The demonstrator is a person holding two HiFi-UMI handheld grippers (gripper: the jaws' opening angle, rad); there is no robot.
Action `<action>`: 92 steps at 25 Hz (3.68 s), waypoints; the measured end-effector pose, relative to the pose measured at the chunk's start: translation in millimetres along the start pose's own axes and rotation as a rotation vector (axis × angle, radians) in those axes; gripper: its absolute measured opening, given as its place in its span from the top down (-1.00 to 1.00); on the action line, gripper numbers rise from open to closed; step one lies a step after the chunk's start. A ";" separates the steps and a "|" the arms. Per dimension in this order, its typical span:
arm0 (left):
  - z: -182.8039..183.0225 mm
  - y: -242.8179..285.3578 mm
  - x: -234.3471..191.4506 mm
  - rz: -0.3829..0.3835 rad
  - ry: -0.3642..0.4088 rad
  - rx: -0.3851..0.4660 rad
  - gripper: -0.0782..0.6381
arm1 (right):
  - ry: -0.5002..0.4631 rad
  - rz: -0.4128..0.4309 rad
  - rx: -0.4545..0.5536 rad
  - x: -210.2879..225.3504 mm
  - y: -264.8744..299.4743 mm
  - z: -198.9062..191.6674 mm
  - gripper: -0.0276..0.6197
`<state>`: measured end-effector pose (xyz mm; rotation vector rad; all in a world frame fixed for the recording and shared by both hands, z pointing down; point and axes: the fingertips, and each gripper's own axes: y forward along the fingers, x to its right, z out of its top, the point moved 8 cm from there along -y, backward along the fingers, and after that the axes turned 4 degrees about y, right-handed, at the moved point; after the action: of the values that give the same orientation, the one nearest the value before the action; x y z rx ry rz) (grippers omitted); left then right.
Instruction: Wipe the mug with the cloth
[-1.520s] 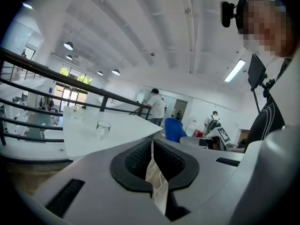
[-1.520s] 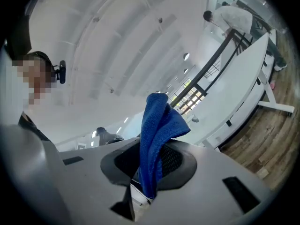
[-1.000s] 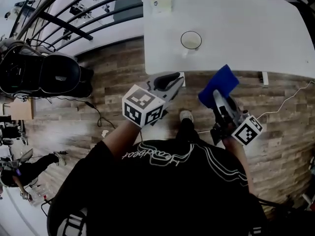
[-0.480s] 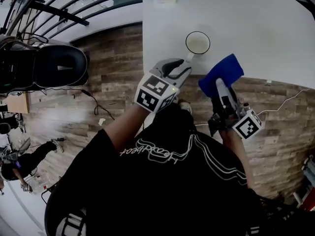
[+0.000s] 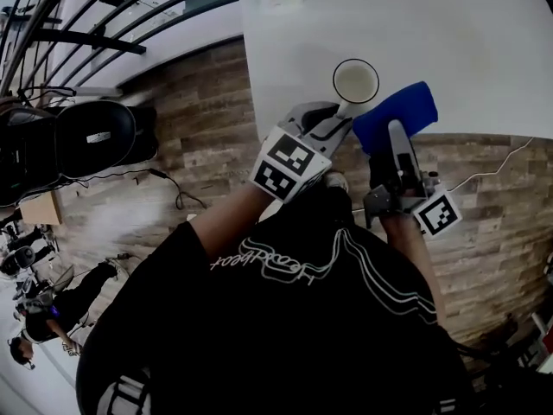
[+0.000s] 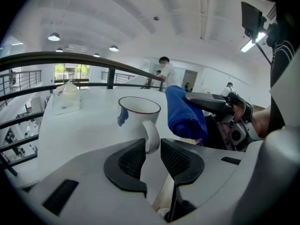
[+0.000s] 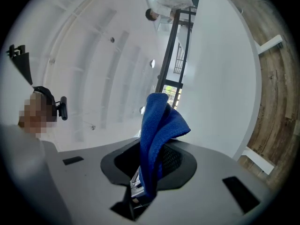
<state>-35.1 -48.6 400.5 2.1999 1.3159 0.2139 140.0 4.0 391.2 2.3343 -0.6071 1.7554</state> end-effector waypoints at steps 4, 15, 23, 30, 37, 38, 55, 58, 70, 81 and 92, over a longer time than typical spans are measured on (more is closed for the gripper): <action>4.0 5.9 -2.4 -0.067 0.032 -0.005 0.52 | -0.005 -0.024 0.044 3.3 7.5 -1.6 0.72; 8.0 11.2 -11.2 -0.160 0.112 -0.020 0.56 | -0.073 -0.147 0.063 17.2 28.6 -5.6 0.72; 6.9 16.4 -14.8 -0.210 0.123 -0.023 0.57 | -0.267 -0.319 -0.136 24.9 42.0 0.6 0.72; 8.2 16.5 -18.3 -0.238 0.129 -0.023 0.56 | -0.358 -0.473 -0.264 30.3 49.7 5.4 0.72; 7.9 14.8 -21.1 -0.250 0.165 -0.029 0.57 | -0.392 -0.518 -0.345 37.0 52.0 6.4 0.72; 7.8 13.7 -21.7 -0.248 0.175 -0.033 0.57 | -0.387 -0.512 -0.339 36.0 50.4 7.6 0.72; 0.8 -9.5 -39.5 -0.125 0.311 -0.098 0.58 | -0.290 -0.230 -0.218 -4.4 42.5 32.4 0.72; 1.4 -9.7 -37.0 -0.098 0.357 -0.113 0.58 | -0.256 -0.196 -0.235 0.0 43.3 32.2 0.72; 4.8 -9.9 -53.1 -0.090 0.369 -0.135 0.58 | -0.223 -0.230 -0.423 37.0 76.5 31.0 0.72; 9.4 -11.4 -54.7 -0.092 0.378 -0.126 0.58 | -0.382 -0.377 -0.691 48.9 95.9 34.3 0.72; 9.7 -12.7 -73.8 -0.075 0.393 -0.166 0.58 | -0.338 -0.213 -0.632 16.6 98.0 63.4 0.72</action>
<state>-78.1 -110.6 396.3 2.0283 1.5202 0.7302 159.7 -111.3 376.7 2.1315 -0.7855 0.9003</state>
